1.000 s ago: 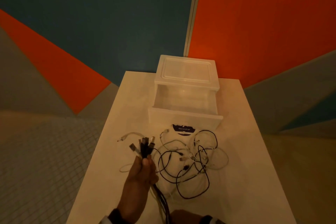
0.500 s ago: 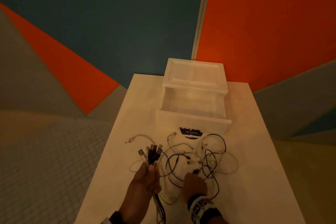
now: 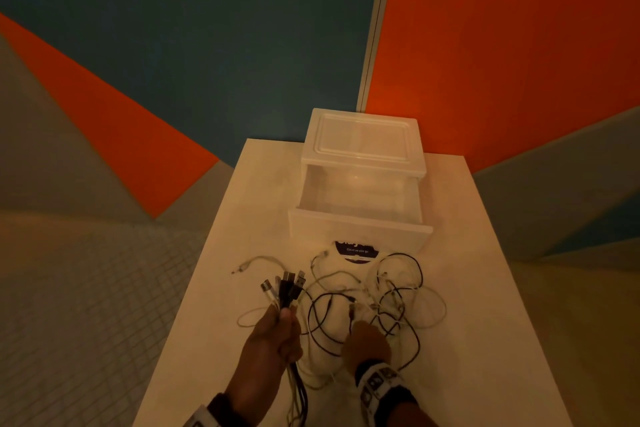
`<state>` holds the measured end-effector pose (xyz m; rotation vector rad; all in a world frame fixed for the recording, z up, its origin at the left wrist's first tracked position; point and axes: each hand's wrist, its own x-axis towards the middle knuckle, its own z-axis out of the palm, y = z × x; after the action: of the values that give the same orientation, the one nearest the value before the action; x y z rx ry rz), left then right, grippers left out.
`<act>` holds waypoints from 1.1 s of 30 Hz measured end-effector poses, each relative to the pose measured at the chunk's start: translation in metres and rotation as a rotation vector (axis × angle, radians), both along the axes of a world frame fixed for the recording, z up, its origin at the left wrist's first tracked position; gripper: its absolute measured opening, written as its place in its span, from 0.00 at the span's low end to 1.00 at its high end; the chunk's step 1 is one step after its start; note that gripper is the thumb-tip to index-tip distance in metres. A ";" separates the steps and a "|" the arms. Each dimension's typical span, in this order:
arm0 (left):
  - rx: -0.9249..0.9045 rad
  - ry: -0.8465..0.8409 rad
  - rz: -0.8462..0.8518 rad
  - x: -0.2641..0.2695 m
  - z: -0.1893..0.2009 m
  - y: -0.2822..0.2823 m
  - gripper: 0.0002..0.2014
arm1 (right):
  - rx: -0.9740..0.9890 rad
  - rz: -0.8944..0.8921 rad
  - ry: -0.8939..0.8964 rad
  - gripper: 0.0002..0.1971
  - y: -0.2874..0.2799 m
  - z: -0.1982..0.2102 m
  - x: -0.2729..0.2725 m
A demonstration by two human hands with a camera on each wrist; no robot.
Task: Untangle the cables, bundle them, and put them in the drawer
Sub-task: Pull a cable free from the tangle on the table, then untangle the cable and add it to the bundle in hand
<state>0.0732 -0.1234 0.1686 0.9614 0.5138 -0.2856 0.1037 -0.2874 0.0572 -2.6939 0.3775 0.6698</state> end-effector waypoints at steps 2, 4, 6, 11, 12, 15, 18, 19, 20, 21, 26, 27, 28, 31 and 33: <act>0.000 -0.004 0.009 0.001 -0.003 0.003 0.08 | 0.168 -0.104 -0.108 0.08 -0.007 0.013 -0.004; -0.009 -0.011 0.003 0.003 -0.005 0.004 0.08 | 0.432 -0.158 -0.225 0.12 -0.016 0.029 -0.015; -0.006 -0.022 -0.006 0.005 -0.006 0.003 0.07 | 0.747 -0.241 -0.269 0.11 -0.024 0.061 -0.031; 0.004 -0.029 -0.060 0.009 -0.003 -0.015 0.05 | 1.102 -0.235 -0.234 0.10 -0.033 0.124 -0.054; 0.012 -0.029 -0.075 0.009 -0.001 -0.019 0.05 | 1.113 -0.232 -0.229 0.10 -0.033 0.129 -0.055; 0.028 -0.032 -0.107 0.009 0.004 -0.032 0.06 | 1.117 -0.191 -0.226 0.10 -0.034 0.139 -0.051; 0.028 -0.022 -0.113 0.011 0.007 -0.041 0.08 | 1.103 -0.120 -0.254 0.09 -0.031 0.145 -0.044; 0.043 -0.022 -0.115 0.011 0.008 -0.044 0.09 | 1.093 -0.109 -0.260 0.09 -0.030 0.148 -0.042; 0.065 -0.024 -0.120 0.011 0.009 -0.046 0.09 | 1.096 -0.102 -0.260 0.10 -0.028 0.149 -0.039; 0.090 -0.029 -0.126 0.011 0.009 -0.048 0.09 | 1.106 -0.104 -0.251 0.10 -0.026 0.152 -0.038; 0.165 -0.096 -0.167 0.008 0.012 -0.053 0.08 | 1.129 -0.096 -0.229 0.10 -0.026 0.149 -0.031; 0.189 -0.111 -0.180 0.008 0.011 -0.054 0.09 | 1.125 -0.082 -0.228 0.10 -0.027 0.148 -0.031; 0.223 -0.118 -0.187 0.007 0.011 -0.054 0.10 | 1.120 -0.067 -0.232 0.10 -0.026 0.146 -0.031; 0.328 -0.114 -0.181 0.009 0.004 -0.057 0.12 | 1.073 -0.004 -0.282 0.11 -0.023 0.145 -0.032; 0.368 -0.129 -0.172 0.008 0.006 -0.058 0.10 | 1.020 0.058 -0.351 0.12 -0.022 0.143 -0.033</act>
<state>0.0817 -0.1816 0.1741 1.3762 0.3711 -0.2858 0.0710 -0.3091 0.2002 -1.7778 -0.1265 0.2598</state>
